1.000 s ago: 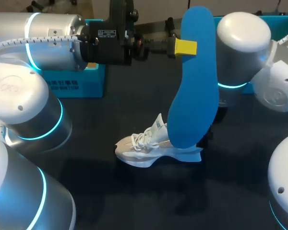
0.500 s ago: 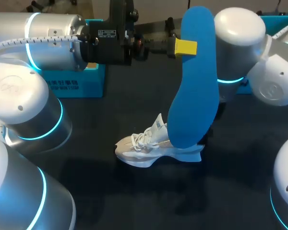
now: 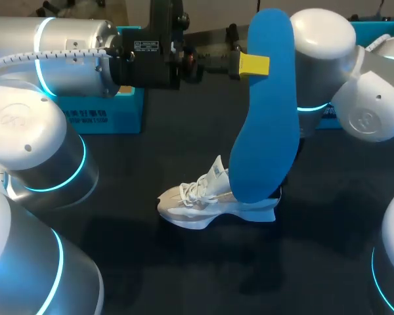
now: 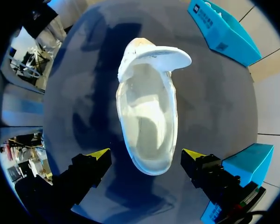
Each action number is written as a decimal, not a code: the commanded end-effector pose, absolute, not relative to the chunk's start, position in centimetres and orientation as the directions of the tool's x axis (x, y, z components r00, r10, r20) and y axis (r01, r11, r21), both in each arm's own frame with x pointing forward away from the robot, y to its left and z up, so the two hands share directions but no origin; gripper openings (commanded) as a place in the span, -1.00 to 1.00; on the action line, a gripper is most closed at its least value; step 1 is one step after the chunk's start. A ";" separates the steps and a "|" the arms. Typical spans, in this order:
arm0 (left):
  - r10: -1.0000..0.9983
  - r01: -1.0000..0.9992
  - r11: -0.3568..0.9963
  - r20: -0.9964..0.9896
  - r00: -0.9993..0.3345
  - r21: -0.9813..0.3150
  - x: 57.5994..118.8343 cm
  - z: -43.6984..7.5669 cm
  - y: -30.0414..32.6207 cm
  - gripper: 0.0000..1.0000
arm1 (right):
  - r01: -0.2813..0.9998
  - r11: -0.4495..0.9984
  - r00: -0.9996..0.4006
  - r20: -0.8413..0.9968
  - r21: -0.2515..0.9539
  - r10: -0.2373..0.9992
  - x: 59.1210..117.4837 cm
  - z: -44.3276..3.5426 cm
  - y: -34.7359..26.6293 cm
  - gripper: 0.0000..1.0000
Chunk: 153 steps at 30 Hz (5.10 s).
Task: Take the shoe out of the shoebox, open the shoe tongue, remove and reinsert the insole, then place the shoe into the shoebox
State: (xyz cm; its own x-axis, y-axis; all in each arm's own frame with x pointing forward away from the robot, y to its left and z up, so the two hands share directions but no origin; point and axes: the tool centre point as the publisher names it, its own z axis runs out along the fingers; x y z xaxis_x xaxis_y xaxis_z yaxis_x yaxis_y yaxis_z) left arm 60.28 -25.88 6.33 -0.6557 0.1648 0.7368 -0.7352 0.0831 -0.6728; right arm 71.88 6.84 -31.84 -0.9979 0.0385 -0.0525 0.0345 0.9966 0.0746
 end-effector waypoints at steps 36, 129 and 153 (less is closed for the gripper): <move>0.165 -0.735 0.082 0.737 -0.656 -0.673 60.2 6.2 -25.8 -1.00 | -0.083 0.988 -0.997 -0.004 0.129 -0.083 77.2 -37.1 11.8 1.00; 0.165 -0.735 0.082 0.737 -0.656 -0.673 60.2 6.2 -25.8 -1.00 | 0.948 0.262 -0.307 0.293 0.183 0.905 72.7 -35.3 14.8 -1.00; 0.165 -0.735 0.082 0.737 -0.656 -0.673 60.2 6.2 -25.8 -1.00 | 0.990 0.103 -0.128 0.295 0.099 0.947 70.1 -35.9 14.6 -1.00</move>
State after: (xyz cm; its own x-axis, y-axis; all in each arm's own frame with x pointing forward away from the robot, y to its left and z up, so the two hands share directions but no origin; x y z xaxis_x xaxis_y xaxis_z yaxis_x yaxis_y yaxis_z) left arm 60.28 -25.88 6.33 -0.6557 0.1648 0.7369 -0.7352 0.0831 -0.6728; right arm 70.33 14.60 -35.89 -0.1292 0.9465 0.2957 0.9900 0.1062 0.0924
